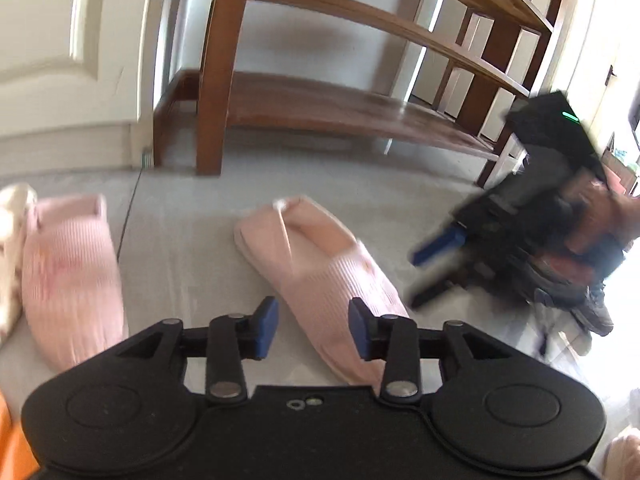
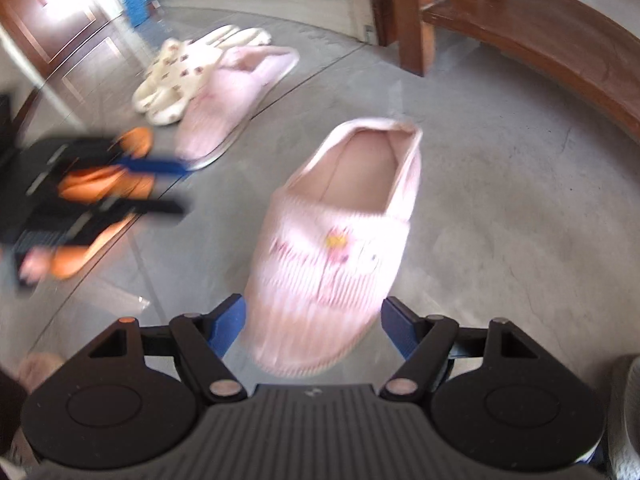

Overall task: Organize scattered shoes
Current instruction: 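Lower the pink slipper beside its mate and open the left tool, then reach the left tool to a black textured slide and grasp it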

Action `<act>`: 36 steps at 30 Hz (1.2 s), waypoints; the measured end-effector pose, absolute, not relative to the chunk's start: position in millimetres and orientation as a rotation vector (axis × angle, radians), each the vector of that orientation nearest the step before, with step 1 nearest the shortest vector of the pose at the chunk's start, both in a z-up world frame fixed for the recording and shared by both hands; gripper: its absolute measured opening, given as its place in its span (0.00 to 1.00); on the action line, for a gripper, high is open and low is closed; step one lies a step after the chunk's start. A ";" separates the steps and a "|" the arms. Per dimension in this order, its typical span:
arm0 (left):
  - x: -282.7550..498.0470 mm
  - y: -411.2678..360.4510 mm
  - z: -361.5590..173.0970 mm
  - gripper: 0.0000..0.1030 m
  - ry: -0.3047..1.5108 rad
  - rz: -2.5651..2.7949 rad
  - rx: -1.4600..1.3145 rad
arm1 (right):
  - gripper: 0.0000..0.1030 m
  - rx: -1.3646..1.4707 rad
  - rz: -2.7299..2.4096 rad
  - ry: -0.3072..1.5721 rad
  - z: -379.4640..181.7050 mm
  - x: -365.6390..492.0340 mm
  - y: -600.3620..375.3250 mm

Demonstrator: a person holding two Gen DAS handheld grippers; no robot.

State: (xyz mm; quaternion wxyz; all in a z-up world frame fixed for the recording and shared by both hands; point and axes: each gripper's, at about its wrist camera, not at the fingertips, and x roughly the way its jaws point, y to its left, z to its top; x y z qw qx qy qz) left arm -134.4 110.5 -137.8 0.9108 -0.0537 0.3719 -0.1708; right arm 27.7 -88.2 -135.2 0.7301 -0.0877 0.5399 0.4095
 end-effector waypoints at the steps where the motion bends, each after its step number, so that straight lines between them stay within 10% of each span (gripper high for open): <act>1: -137.3 109.3 -139.5 0.37 0.774 -0.350 -0.128 | 0.75 -0.185 0.894 1.207 -140.3 31.4 -86.5; 27: -168.3 183.1 -121.5 0.41 0.709 -0.094 -0.342 | 0.87 -0.214 0.892 1.171 -171.9 77.5 125.1; 36: -137.9 160.2 -114.3 0.51 0.623 -0.299 -0.376 | 0.86 -0.059 0.894 1.238 -119.6 47.5 -10.6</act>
